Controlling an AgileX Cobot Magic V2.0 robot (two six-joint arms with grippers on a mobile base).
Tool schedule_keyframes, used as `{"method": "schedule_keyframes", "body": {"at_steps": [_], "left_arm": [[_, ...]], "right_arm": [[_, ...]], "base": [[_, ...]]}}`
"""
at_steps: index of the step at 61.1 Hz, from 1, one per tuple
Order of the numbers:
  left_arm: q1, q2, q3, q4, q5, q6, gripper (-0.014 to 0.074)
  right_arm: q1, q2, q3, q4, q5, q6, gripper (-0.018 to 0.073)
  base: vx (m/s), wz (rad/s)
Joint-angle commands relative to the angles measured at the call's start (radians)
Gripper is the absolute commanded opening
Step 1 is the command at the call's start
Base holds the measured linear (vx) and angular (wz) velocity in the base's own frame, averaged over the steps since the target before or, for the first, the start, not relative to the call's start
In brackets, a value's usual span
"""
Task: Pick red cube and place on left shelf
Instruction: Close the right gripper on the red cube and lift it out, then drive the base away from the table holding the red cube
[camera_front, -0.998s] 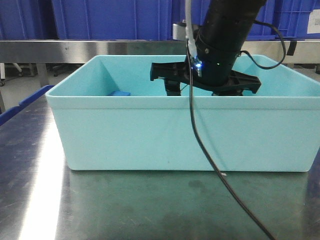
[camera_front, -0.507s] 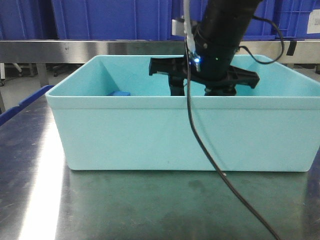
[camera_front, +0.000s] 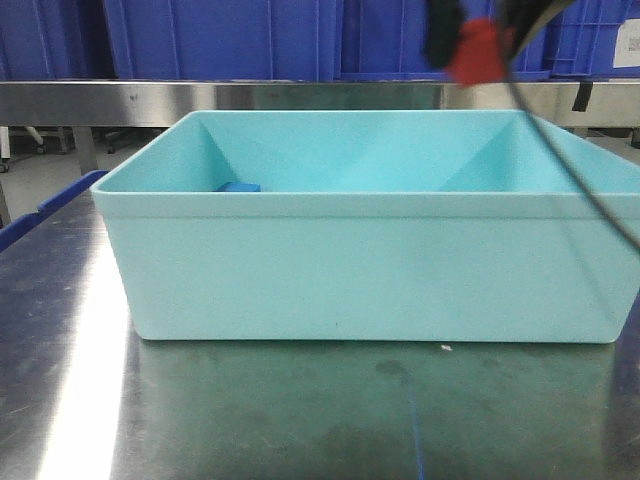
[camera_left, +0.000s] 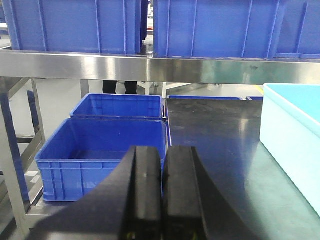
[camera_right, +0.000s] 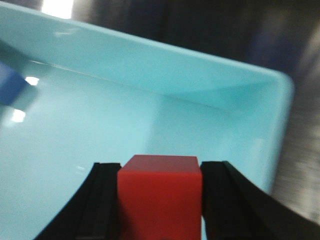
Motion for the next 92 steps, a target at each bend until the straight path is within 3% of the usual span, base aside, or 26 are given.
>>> {"method": "schedule_keyframes", "body": {"at_steps": [1, 10, 33, 48, 62, 92], "left_arm": [[-0.001, -0.012, 0.024, -0.004, -0.089, -0.005, 0.0102], [-0.001, -0.012, 0.024, -0.004, -0.089, -0.005, 0.0102], [-0.001, -0.012, 0.024, -0.004, -0.089, -0.005, 0.0102], [-0.001, -0.012, 0.024, -0.004, -0.089, -0.005, 0.0102], [-0.001, -0.012, 0.024, -0.004, -0.089, -0.005, 0.0102], [-0.001, -0.012, 0.024, -0.004, -0.089, -0.005, 0.0102]], "right_arm": [[-0.007, -0.124, 0.012, -0.115, 0.02, -0.013, 0.0098], [-0.007, -0.293, 0.178, -0.153, -0.029, -0.013, 0.0098], [-0.007, -0.771, 0.664, -0.153, -0.331, -0.013, 0.0098], [-0.007, -1.056, 0.881, -0.149, -0.478, -0.013, 0.0098], [-0.007, -1.2, 0.943, -0.145, -0.489, -0.013, 0.0098], [-0.007, -1.21, 0.943, -0.145, -0.484, -0.013, 0.0098]], "base": [[0.0, 0.0], [0.0, 0.0], [0.0, 0.0], [0.0, 0.0], [0.0, 0.0], [0.0, 0.0]]}}
